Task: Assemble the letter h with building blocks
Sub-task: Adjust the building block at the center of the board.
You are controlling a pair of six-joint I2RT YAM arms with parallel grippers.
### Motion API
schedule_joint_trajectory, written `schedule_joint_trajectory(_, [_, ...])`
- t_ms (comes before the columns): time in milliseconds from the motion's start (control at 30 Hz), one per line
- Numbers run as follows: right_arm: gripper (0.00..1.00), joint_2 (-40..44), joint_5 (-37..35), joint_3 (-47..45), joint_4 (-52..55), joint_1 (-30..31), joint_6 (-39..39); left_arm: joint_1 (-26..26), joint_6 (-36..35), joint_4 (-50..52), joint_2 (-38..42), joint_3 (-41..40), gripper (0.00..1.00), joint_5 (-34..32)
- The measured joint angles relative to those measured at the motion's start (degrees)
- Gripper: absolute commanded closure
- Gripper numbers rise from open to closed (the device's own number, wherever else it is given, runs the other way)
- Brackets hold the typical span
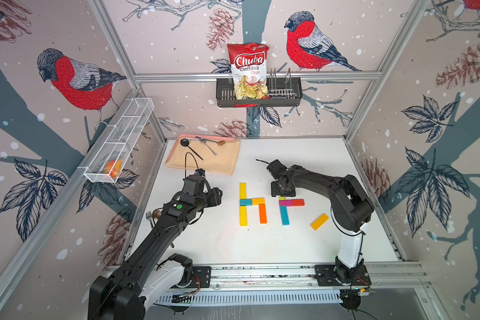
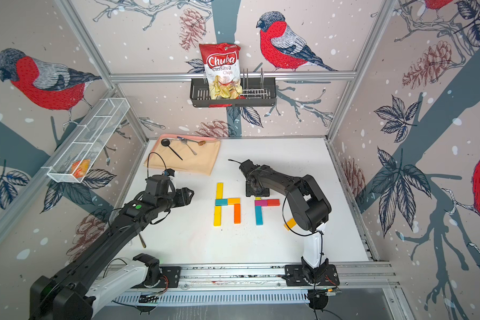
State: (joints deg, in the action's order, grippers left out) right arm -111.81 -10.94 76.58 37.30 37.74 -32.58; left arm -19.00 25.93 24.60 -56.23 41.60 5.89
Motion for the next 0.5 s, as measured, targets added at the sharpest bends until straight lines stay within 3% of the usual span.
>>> schedule_joint_trajectory(167, [0.52,-1.6,0.5,0.7,-0.2,-0.1,-0.3,0.0,0.0,0.0,0.2,0.0,0.37,0.0])
schedule_joint_trajectory(500, [0.62,-1.8,0.8,0.7,-0.2,0.2,-0.5,0.0,0.0,0.0,0.3,0.0,0.37,0.0])
